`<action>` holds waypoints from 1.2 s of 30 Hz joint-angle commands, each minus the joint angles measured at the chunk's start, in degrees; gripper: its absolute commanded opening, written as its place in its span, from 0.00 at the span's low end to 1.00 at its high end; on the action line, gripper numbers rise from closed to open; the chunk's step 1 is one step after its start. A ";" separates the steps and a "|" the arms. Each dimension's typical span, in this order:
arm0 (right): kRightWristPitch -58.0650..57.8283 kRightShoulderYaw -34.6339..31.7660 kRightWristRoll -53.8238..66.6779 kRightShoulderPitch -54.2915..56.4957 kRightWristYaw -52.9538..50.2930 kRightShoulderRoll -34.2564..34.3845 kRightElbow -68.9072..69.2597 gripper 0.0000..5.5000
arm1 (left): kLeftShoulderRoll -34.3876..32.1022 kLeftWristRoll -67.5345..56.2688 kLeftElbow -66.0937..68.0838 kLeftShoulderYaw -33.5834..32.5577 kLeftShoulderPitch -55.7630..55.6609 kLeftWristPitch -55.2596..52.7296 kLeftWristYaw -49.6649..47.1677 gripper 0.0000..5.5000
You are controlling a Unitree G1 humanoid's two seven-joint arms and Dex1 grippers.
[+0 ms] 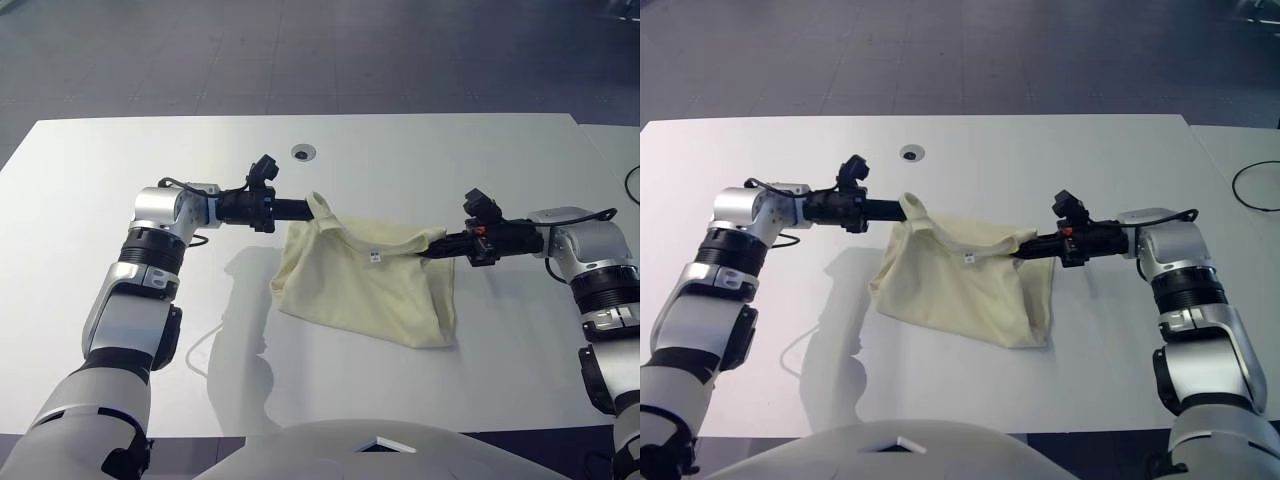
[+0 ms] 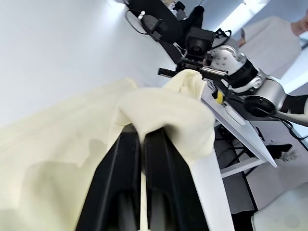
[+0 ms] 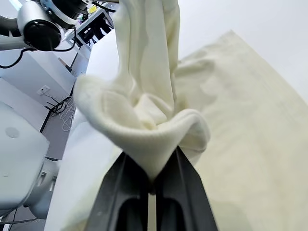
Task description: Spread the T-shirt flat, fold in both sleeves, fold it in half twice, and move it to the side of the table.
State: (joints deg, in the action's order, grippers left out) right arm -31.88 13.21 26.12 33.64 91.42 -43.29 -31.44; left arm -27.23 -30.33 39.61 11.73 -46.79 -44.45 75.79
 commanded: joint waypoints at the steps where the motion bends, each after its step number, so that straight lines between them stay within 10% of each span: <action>1: 1.74 -0.77 -2.42 2.82 0.40 1.39 -3.85 0.00 | 1.60 3.24 5.33 -1.51 -2.83 2.21 -0.41 0.00; 36: 17.30 -7.48 -18.26 11.82 -10.49 10.82 -34.09 0.00 | 11.34 17.13 28.24 -11.47 -8.02 12.98 -13.45 0.00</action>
State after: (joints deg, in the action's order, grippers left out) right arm -15.19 6.38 8.61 44.22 81.62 -33.02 -64.86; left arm -16.34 -14.40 67.29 0.75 -54.38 -32.15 63.20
